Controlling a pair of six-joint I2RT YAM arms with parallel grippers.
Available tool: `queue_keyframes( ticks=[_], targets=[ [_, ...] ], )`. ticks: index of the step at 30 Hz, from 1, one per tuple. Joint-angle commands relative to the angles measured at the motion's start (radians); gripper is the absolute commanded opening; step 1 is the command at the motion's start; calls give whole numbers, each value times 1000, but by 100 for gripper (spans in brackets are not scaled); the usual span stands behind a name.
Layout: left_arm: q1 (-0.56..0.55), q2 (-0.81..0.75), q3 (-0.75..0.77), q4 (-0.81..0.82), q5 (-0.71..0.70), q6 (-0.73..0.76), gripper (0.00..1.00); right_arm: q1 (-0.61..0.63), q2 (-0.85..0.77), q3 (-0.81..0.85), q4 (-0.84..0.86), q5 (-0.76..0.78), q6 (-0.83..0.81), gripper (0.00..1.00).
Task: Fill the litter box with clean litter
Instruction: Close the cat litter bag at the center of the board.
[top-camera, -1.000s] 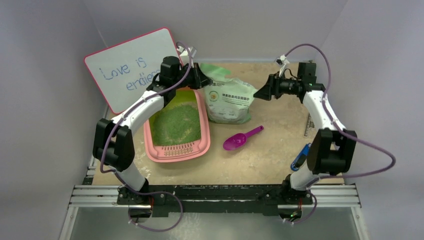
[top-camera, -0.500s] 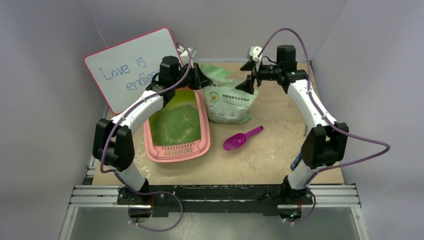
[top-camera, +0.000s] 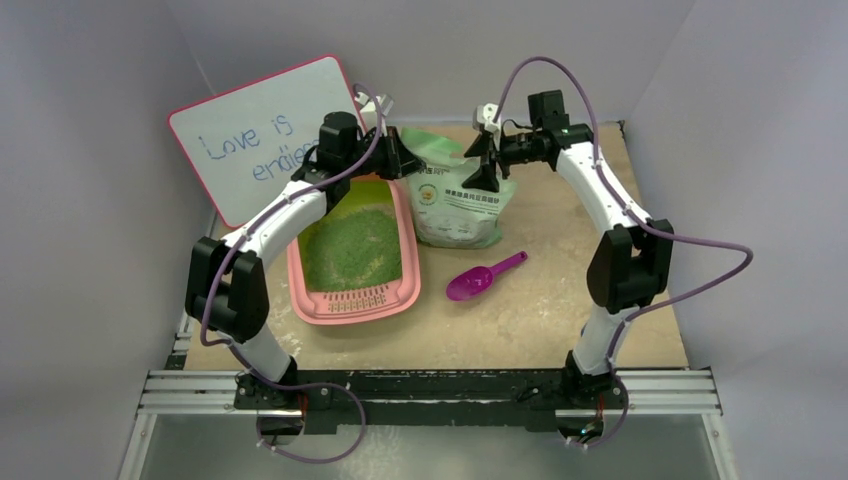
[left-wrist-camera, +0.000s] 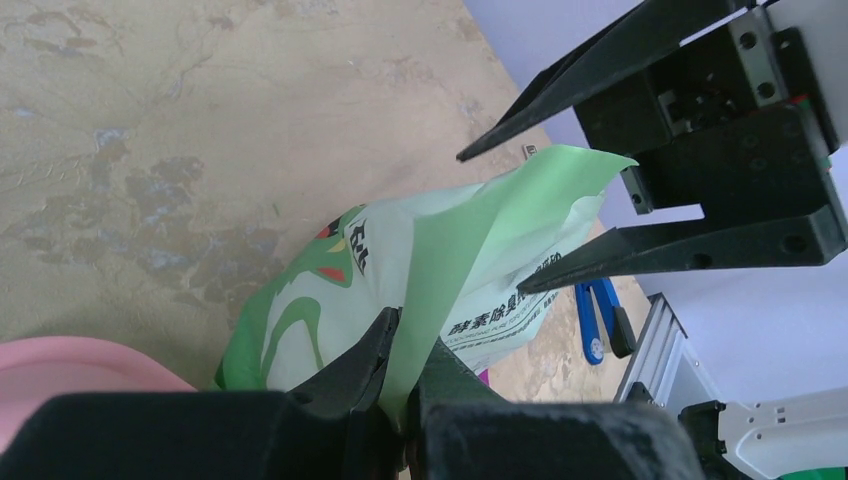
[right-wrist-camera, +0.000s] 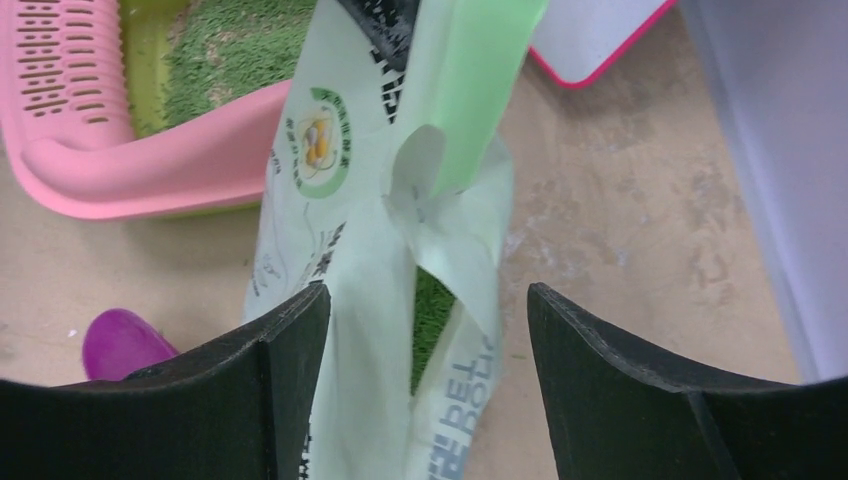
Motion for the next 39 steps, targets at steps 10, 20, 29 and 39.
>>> queue_keyframes(
  ticks=[10, 20, 29, 39],
  targets=[
    [30, -118, 2, 179, -8, 3, 28, 4, -90, -109, 115, -154, 398, 3],
    [30, -163, -105, 259, 89, 108, 62, -33, -88, -193, 337, -227, 1033, 0],
    [14, -177, -130, 217, 39, 222, 66, -44, -19, -175, 344, -244, 1209, 0],
    [14, -40, -35, 409, 116, -25, 10, -53, -9, -180, 308, -321, 1216, 0]
  ],
)
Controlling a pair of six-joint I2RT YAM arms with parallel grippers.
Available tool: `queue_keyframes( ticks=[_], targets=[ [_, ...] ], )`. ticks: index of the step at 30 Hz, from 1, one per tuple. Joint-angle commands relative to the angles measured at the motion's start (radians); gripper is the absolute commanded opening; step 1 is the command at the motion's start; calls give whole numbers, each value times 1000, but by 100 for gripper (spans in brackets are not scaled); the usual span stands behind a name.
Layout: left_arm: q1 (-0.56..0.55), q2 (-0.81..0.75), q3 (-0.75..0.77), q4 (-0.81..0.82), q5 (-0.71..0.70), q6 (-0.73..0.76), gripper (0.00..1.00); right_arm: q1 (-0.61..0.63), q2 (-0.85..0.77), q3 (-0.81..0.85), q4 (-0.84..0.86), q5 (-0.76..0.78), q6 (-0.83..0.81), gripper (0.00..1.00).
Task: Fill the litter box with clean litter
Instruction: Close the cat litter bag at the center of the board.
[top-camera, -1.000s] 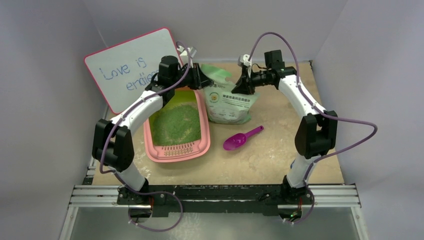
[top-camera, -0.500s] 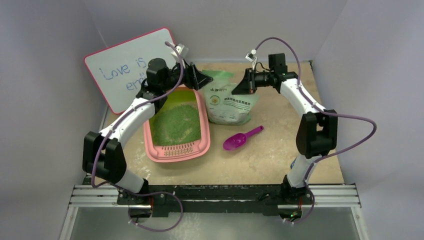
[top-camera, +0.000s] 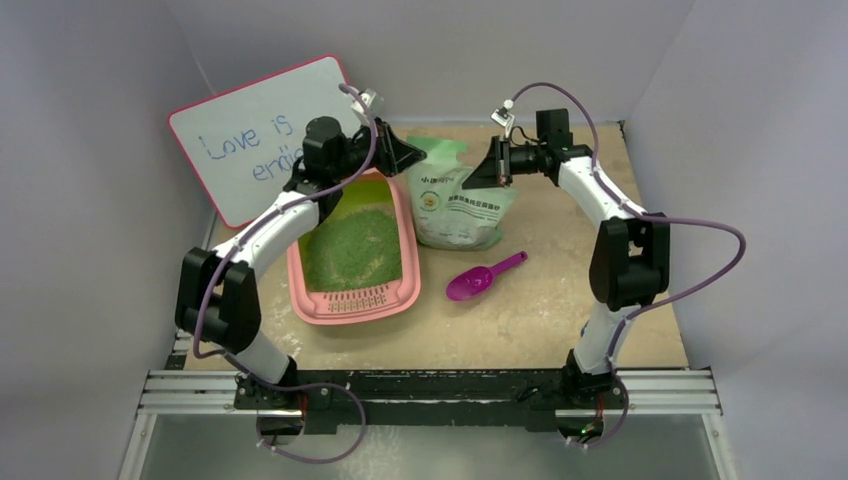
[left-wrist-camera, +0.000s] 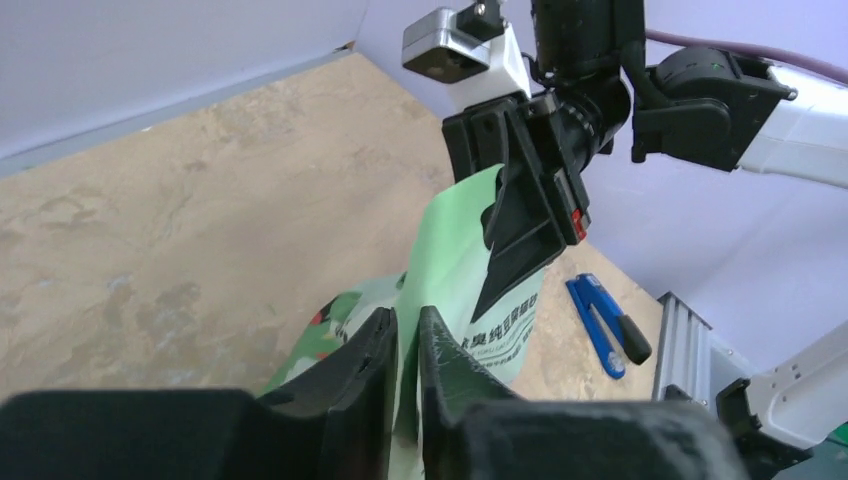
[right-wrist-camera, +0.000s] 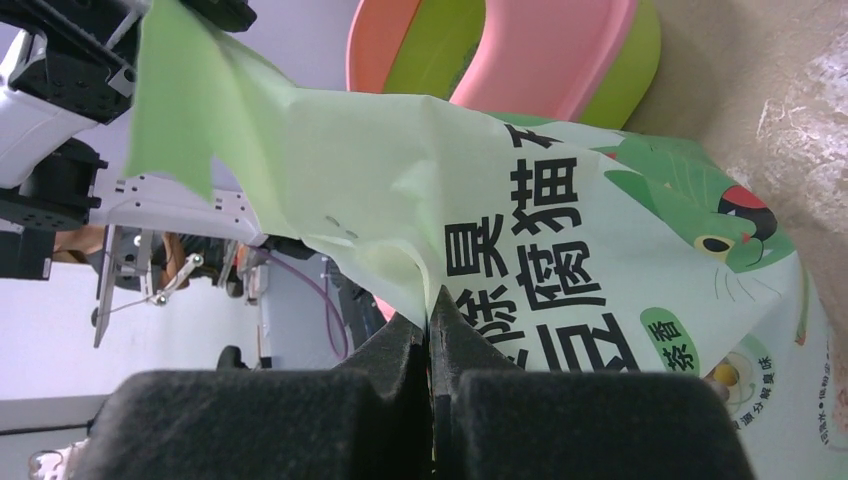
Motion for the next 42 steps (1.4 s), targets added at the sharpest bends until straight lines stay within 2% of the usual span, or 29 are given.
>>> queue_keyframes(
  ticks=[1, 4, 7, 8, 9, 11, 13, 16, 19, 21, 24, 27, 32, 35, 36, 39, 42],
  targets=[
    [-3, 64, 112, 85, 41, -112, 1, -10, -25, 33, 3, -149, 48, 0],
    [-1, 55, 122, -62, -37, -62, 0, -41, -44, -11, 66, -208, 83, 0],
    [14, 37, 124, -198, -104, -35, 0, -79, -81, -75, 134, -179, 150, 0],
    [22, 36, 126, -227, -115, -48, 0, -89, -88, -91, 151, -183, 164, 3],
    [27, 39, 127, -248, -122, -59, 0, -93, -94, -105, 162, -185, 173, 12],
    [30, 41, 125, -280, -134, -67, 0, -93, -107, -124, 181, -160, 166, 24],
    [34, 50, 133, -314, -146, -77, 0, -93, -123, -148, 174, -155, 167, 42],
    [48, 64, 142, -326, -151, -93, 0, -98, -164, -191, 213, -128, 169, 54],
    [60, 78, 150, -325, -123, -116, 0, -99, -194, -216, 202, -79, 146, 58],
    [67, 85, 150, -314, -115, -131, 0, -100, -217, -216, 115, -19, 27, 60],
    [73, 111, 177, -326, -87, -130, 0, -99, -269, -292, 118, 14, -56, 61],
    [73, 119, 186, -321, -63, -127, 0, -101, -293, -348, 163, 84, -67, 63],
    [73, 126, 190, -307, -29, -123, 0, -123, -281, -367, 258, 85, -14, 62],
    [73, 126, 190, -303, -18, -118, 0, -143, -320, -368, 284, 136, -7, 71],
    [73, 122, 188, -301, -14, -119, 0, -155, -334, -359, 282, 141, -14, 79],
    [73, 115, 187, -288, 0, -121, 0, -202, -366, -341, 284, 158, -15, 94],
    [73, 115, 191, -280, 6, -124, 0, -224, -402, -348, 301, 196, -12, 96]
  ],
)
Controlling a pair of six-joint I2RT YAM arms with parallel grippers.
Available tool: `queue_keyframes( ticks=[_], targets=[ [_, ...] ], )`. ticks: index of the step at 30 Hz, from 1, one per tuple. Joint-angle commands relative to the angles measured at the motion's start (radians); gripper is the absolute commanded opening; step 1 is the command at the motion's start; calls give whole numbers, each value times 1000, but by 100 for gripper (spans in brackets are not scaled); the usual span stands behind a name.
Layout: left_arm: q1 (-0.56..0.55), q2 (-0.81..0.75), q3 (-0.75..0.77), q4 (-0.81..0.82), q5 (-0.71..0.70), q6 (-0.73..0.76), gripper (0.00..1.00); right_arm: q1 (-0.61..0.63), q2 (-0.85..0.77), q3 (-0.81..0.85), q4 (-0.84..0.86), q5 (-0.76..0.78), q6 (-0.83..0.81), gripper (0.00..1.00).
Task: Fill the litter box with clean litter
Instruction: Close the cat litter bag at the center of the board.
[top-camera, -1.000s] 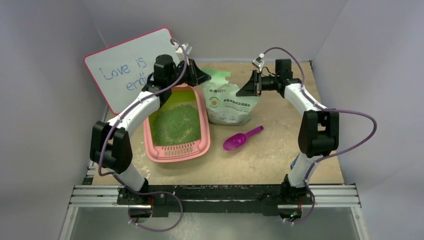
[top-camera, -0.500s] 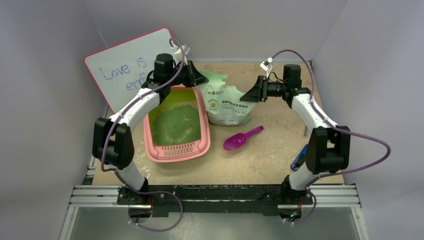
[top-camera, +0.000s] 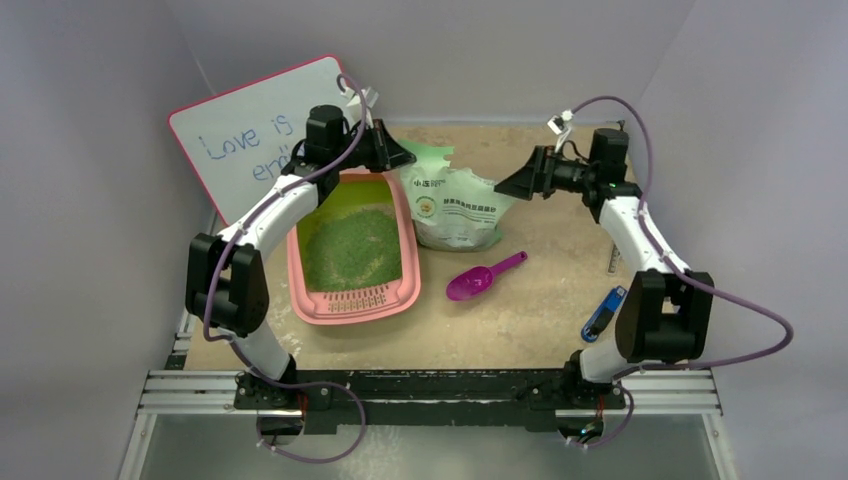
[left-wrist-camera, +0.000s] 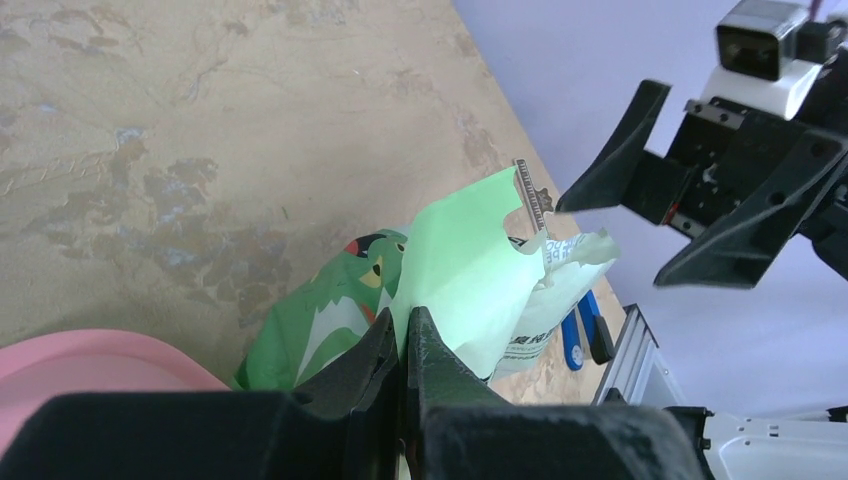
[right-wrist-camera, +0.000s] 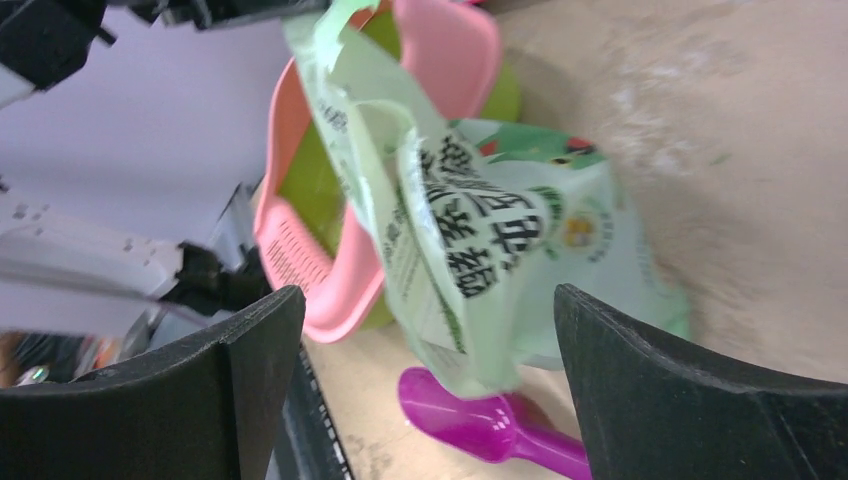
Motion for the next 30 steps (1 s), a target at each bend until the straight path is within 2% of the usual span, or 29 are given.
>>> queue_keyframes(
  ticks=[1, 4, 8, 10, 15, 18, 21, 26, 28, 30],
  targets=[
    [20, -4, 37, 11, 10, 10, 0, -52, -79, 7, 56, 115, -5, 96],
    [20, -4, 35, 17, 18, 8, 0, -64, -153, -51, 22, 244, -2, 98],
    [20, -7, 34, 17, 18, 10, 0, -63, -197, -192, 255, 127, 118, 99],
    [20, -8, 38, 16, 14, 9, 0, -50, -175, -215, 286, 46, 139, 99],
    [20, -8, 40, 15, 16, 9, 0, -4, -116, -240, 444, -7, 198, 95],
    [20, -12, 46, 11, 14, 11, 0, 44, -64, -202, 430, 16, 177, 90],
    [20, -11, 54, 5, 14, 13, 0, 50, -51, -213, 514, 26, 203, 76],
    [20, -17, 58, -5, 10, 24, 0, 37, -42, -219, 566, 12, 230, 29],
    [22, -16, 59, -11, 10, 29, 0, 17, -34, -249, 701, -43, 351, 15],
    [25, -16, 58, -13, 11, 32, 0, 14, -9, -286, 912, -81, 540, 11]
  ],
)
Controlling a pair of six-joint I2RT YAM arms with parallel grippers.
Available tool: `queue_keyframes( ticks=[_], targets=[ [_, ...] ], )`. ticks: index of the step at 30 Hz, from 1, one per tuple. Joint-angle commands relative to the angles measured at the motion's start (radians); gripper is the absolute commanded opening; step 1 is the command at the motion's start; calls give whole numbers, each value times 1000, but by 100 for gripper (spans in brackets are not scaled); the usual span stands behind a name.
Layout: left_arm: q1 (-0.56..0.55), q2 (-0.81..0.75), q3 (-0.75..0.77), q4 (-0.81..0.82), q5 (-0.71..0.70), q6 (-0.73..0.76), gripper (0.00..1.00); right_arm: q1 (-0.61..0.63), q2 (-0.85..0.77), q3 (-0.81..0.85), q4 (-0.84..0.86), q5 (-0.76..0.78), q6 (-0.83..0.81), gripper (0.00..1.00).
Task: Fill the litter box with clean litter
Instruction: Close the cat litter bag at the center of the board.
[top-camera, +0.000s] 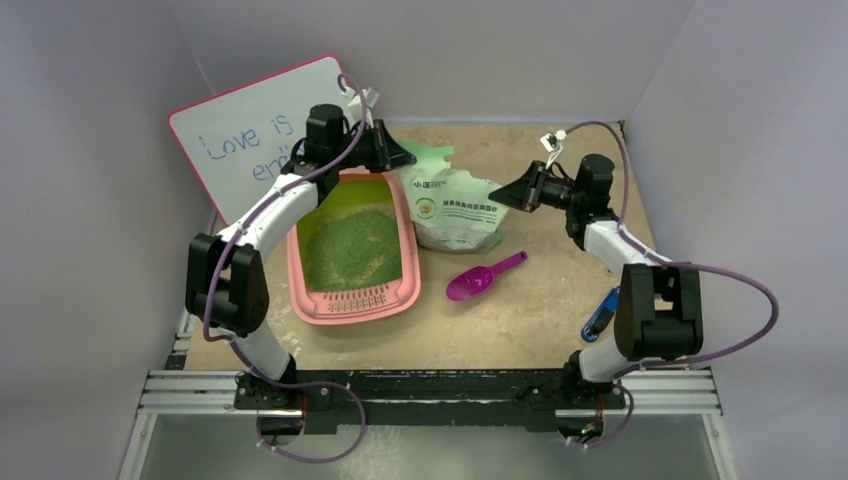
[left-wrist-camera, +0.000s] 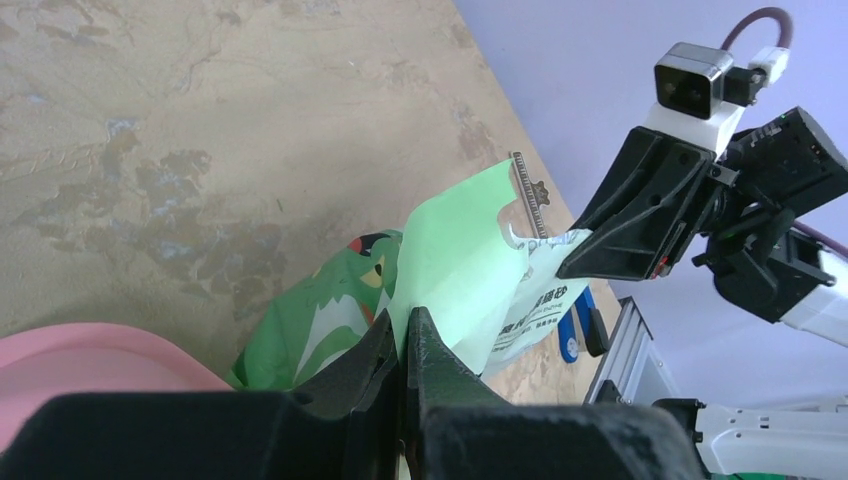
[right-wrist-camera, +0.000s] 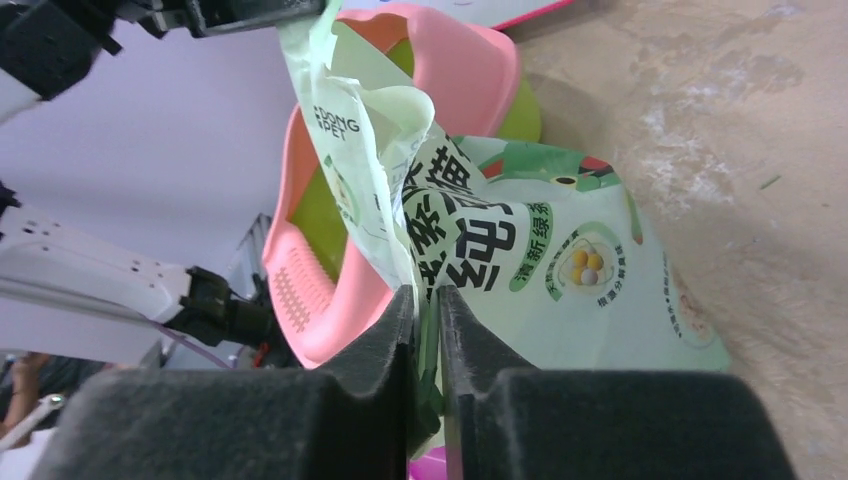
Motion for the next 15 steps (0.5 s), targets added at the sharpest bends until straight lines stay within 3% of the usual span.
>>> queue_keyframes(
  ticks=[1, 2, 5, 8, 10, 13, 15],
  targets=[
    [25, -17, 46, 14, -1, 31, 0, -16, 26, -42, 483, -136, 373, 6],
    [27, -17, 45, 14, -1, 30, 0, -16, 47, -45, 529, -152, 435, 1],
    [54, -28, 45, -7, -23, 43, 0, -71, 132, -81, 716, -153, 700, 0],
    [95, -23, 61, -112, -9, 80, 0, -123, 212, -128, 1083, -141, 1026, 0],
    [103, -24, 70, -162, -36, 117, 0, -140, 245, -124, 1206, -137, 1146, 0],
    [104, 27, 120, -246, -4, 163, 0, -137, 236, -107, 1141, -151, 1141, 0],
    [97, 59, 169, -374, -29, 227, 0, -138, 192, -102, 990, -176, 1061, 0]
  ],
)
